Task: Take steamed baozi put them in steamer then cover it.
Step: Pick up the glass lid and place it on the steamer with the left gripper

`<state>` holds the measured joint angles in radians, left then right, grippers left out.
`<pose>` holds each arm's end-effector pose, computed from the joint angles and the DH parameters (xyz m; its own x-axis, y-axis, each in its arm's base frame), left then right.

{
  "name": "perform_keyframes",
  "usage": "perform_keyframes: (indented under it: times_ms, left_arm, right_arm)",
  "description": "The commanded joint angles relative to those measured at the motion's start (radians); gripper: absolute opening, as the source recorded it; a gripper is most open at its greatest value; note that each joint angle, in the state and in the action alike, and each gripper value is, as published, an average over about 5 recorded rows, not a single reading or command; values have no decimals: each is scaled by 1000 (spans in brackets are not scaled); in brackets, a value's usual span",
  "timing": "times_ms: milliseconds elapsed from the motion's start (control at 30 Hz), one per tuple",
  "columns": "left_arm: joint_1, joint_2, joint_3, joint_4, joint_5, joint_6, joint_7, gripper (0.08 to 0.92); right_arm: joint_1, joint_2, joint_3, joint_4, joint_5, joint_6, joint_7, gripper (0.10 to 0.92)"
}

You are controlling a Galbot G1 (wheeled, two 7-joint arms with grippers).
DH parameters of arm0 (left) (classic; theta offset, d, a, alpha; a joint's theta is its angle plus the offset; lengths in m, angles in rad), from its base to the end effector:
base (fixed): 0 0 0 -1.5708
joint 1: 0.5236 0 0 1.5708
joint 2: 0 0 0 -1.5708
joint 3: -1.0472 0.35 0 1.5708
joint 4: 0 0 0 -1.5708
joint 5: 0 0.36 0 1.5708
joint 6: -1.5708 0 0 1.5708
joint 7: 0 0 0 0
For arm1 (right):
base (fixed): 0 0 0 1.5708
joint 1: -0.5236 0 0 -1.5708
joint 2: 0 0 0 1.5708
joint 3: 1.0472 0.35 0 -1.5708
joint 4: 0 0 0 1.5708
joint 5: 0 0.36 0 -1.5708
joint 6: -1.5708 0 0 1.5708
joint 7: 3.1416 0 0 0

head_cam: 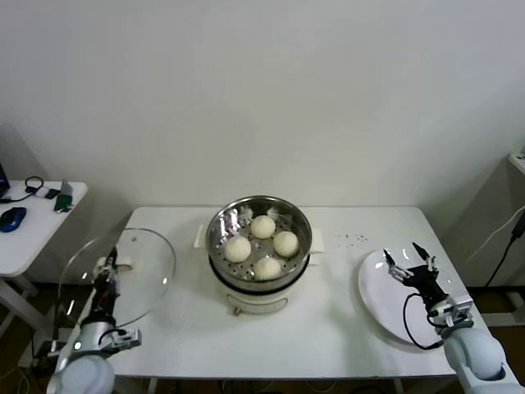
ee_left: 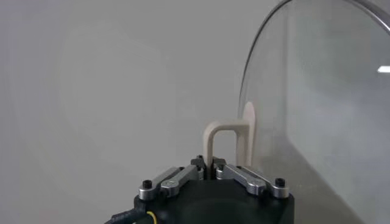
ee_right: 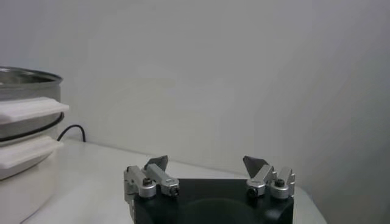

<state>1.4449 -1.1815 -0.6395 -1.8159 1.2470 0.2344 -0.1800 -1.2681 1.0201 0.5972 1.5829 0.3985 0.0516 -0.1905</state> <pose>0.2316 0.1370 -0.3443 -0.9717 -0.2244 -0.0742 -0.0472 -0.1234 0.9912 0.2888 -0.2034 -0.3525 -0.9790 -0.1393 0.1488 -0.1597 0.9779 -0.1349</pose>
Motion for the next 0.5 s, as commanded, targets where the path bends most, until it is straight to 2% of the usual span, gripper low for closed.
perform_keyframes:
  times_ms: [33, 167, 267, 367, 500]
  left_arm:
    - [151, 108, 22, -387, -43, 226, 35, 147]
    - [130, 168, 73, -408, -50, 254, 38, 147]
    - [80, 213, 141, -405, -65, 292, 78, 147]
    - [-42, 243, 254, -396, -68, 350, 133, 147]
    - [-274, 244, 467, -369, -58, 447, 226, 147]
  right_arm:
    - [15, 2, -20, -16, -23, 2, -2, 823]
    - [26, 8, -38, -21, -42, 0, -1, 823]
    - [35, 15, -49, -29, -58, 0, -2, 823]
    - [46, 25, -59, -42, -74, 1, -3, 823]
    - [56, 40, -65, -52, -90, 0, -2, 823]
